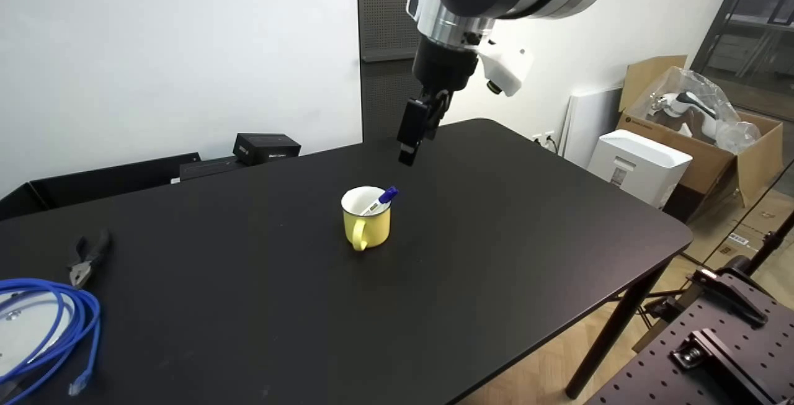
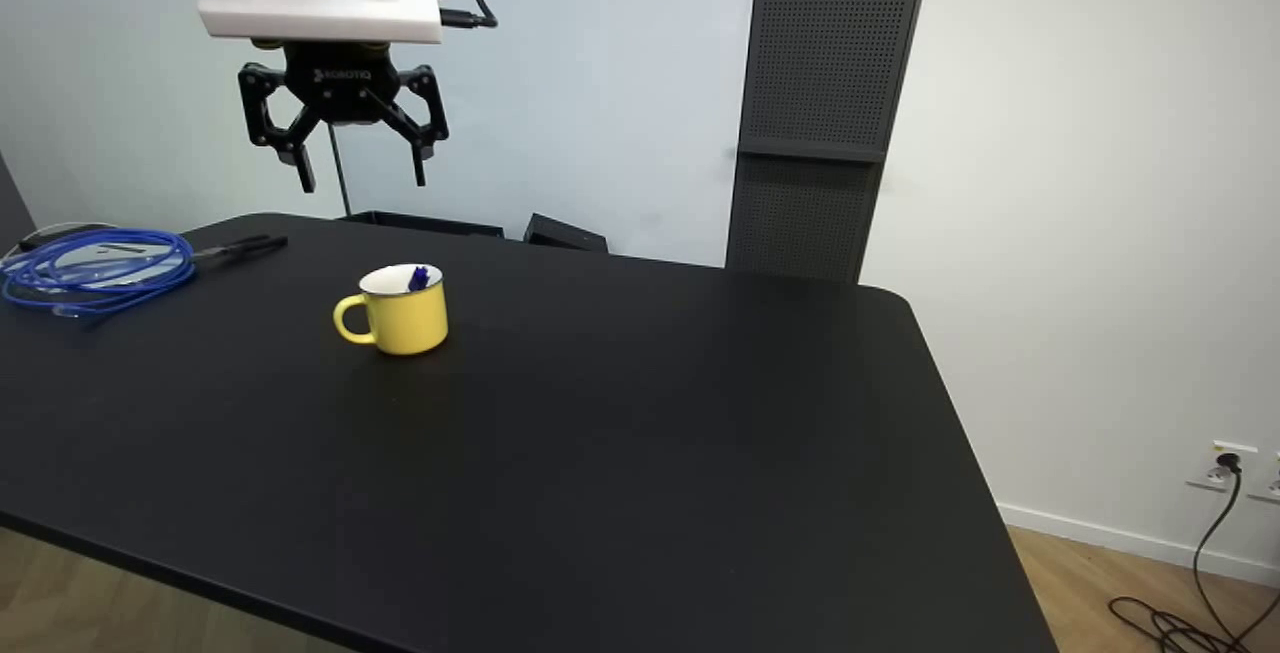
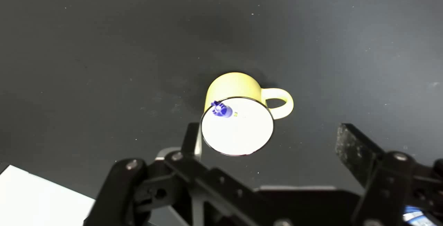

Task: Put the marker in the mug on the table

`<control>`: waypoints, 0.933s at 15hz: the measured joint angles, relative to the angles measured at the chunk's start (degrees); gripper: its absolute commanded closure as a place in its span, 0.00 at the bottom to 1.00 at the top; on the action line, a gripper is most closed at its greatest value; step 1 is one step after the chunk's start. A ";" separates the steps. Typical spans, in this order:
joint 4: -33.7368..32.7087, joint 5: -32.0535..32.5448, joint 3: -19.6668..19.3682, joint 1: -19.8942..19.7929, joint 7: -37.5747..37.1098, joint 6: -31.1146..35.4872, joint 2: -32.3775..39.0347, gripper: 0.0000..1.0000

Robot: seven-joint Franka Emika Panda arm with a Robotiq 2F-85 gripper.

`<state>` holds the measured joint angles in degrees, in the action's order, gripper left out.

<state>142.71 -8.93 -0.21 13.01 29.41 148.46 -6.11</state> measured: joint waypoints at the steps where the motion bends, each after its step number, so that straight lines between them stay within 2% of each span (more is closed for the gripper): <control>1: 0.23 0.83 0.43 -0.57 -0.70 0.93 -0.01 0.00; 7: 1.52 3.77 1.26 -4.43 -6.76 9.17 2.33 0.00; 14: 0.19 8.57 3.49 -5.18 -11.69 13.58 9.79 0.00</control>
<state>142.91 -0.36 3.29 7.83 17.72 162.04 3.68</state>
